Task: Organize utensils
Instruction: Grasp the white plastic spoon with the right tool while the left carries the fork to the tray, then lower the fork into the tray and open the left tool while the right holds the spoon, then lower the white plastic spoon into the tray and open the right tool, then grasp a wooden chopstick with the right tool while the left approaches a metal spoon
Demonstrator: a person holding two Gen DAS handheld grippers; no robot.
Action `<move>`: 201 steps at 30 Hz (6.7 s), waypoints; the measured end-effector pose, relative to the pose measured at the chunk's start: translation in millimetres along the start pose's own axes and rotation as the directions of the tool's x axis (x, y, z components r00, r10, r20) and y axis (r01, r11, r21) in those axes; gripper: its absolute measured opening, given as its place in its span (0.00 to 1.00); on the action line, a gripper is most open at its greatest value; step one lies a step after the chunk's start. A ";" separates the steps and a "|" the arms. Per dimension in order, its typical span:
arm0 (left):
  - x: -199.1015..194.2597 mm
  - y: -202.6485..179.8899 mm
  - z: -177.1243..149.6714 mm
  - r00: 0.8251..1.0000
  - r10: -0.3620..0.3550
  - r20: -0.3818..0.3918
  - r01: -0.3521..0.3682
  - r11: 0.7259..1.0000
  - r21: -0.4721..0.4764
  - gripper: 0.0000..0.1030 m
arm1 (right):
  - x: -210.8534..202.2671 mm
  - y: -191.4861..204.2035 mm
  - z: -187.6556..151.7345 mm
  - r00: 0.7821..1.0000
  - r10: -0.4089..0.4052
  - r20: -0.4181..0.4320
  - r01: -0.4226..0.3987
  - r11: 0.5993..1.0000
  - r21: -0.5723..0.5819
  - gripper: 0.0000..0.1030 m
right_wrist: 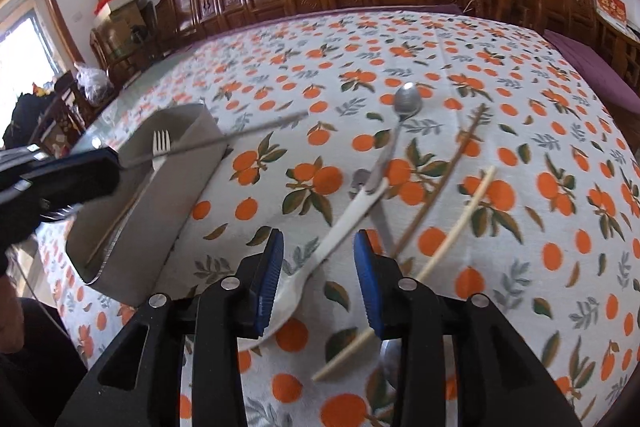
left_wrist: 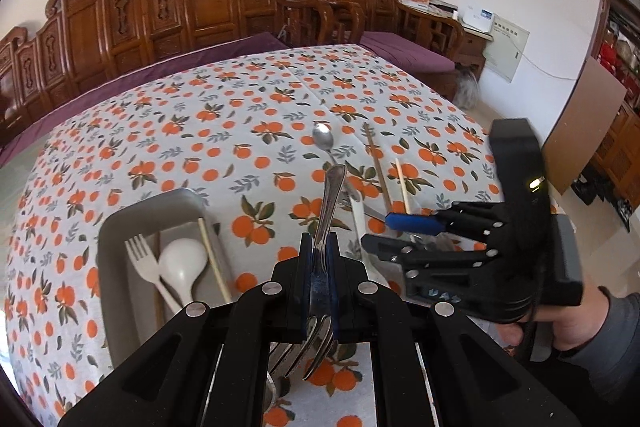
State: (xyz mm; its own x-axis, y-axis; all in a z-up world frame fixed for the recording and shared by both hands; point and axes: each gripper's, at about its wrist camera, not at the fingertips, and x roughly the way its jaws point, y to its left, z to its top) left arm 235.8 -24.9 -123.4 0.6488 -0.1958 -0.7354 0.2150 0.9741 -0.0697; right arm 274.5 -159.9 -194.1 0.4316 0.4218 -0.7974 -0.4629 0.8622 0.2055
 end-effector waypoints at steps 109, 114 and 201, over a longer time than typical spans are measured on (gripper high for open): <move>-67.4 144.4 -43.0 0.965 0.262 0.023 -0.247 0.931 -0.269 0.66 | 0.8 140.2 43.5 0.969 0.245 0.044 -0.237 0.962 -0.133 0.07; -68.7 149.9 -43.8 0.963 0.268 0.023 -0.251 0.925 -0.285 0.66 | 23.1 154.3 46.3 0.963 0.269 0.018 -0.267 0.960 -0.090 0.07; 94.9 19.9 69.0 0.996 0.037 -0.080 -0.040 0.998 -0.038 0.47 | 33.9 -96.1 41.2 0.992 -0.124 0.013 0.121 0.980 0.157 0.06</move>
State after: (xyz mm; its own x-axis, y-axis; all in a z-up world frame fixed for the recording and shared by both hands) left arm 352.0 -31.9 -148.0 0.5960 -0.1502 -0.7888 0.1609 0.9848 -0.0659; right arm 365.5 -216.9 -217.5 0.4961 0.3150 -0.8091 -0.2799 0.9401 0.1944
